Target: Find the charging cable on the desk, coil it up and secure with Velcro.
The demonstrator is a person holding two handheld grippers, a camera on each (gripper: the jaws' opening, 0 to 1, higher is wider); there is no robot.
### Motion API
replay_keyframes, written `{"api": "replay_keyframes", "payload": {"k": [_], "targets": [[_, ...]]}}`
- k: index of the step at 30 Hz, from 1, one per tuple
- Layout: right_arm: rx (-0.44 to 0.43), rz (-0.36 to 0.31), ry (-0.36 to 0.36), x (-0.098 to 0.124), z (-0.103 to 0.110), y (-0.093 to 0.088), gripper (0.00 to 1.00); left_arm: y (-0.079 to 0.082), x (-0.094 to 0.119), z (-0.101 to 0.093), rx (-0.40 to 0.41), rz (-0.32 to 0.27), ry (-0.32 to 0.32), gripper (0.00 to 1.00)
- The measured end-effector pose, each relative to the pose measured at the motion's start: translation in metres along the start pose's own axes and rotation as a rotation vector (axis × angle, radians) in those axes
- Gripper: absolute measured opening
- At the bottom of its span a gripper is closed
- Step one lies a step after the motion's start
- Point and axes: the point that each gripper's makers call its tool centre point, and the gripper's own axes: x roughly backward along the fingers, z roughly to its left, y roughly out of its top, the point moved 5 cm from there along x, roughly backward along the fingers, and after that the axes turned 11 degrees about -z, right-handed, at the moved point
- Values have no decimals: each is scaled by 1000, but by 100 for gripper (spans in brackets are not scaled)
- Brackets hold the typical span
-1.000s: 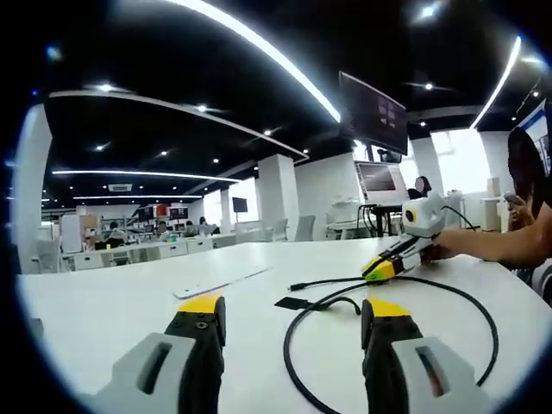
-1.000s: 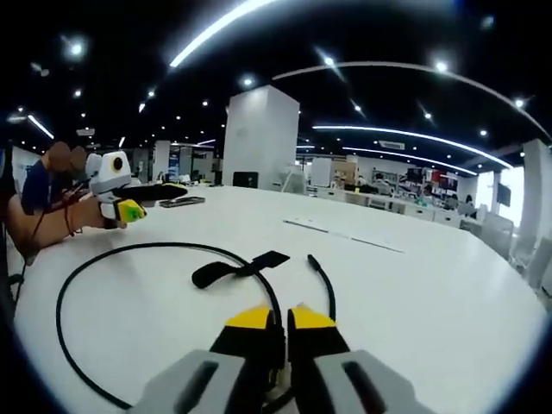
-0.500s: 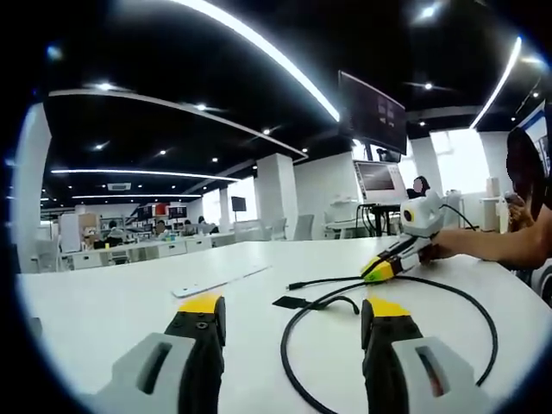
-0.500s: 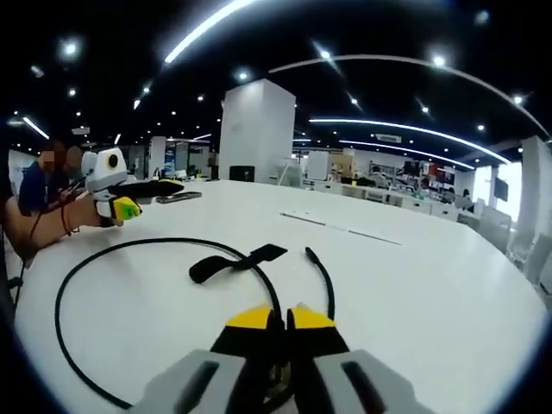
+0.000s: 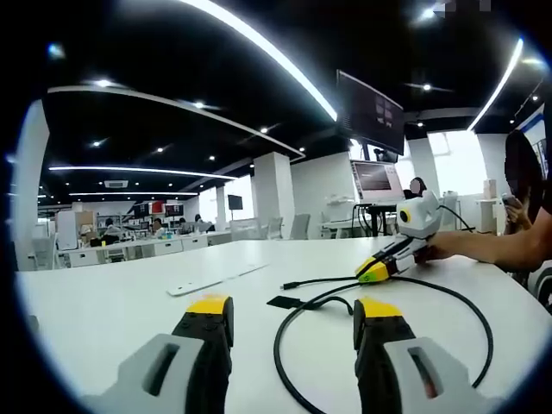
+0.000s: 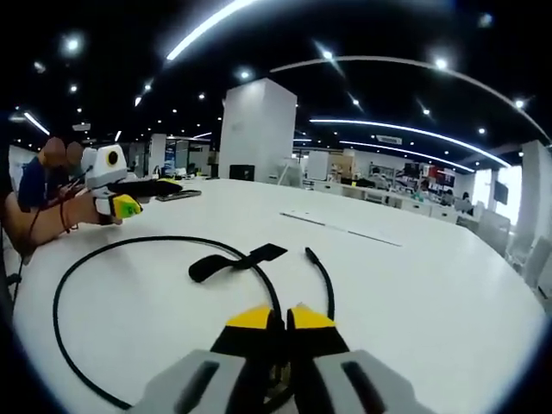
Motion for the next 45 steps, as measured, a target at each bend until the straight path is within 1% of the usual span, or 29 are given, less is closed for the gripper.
{"api": "replay_keyframes", "payload": {"k": [10, 13, 21, 24, 29, 37, 39, 40, 41, 45], "targets": [[3, 0, 0, -1, 0, 0, 8, 1, -1, -4, -5, -9, -29, 54], [3, 0, 0, -1, 0, 0, 8, 1, 0, -6, -10, -4, -40, 51], [6, 1, 0, -1, 0, 0, 8, 2, 0, -10, -31, -1, -68, 49], [6, 1, 0, 0, -1, -1, 8, 1, -1, -13, -23, -1, -83, 47], [6, 1, 0, 0, -1, -1, 8, 3, -1, -13, 0, -18, -75, 46], [7, 1, 0, 1, -1, -1, 8, 2, -2, -13, 5, -13, -69, 46], [8, 2, 0, 1, -1, -1, 8, 2, -2, -12, 16, -18, -60, 44], [8, 2, 0, 1, -1, -1, 8, 3, -2, -12, 21, -28, -56, 43], [9, 2, 0, 1, -1, -1, 8, 6, -2, -10, 46, -51, -46, 42], [10, 2, 0, 0, -2, -1, 8, 8, -3, -9, 49, -61, -42, 41]]}}
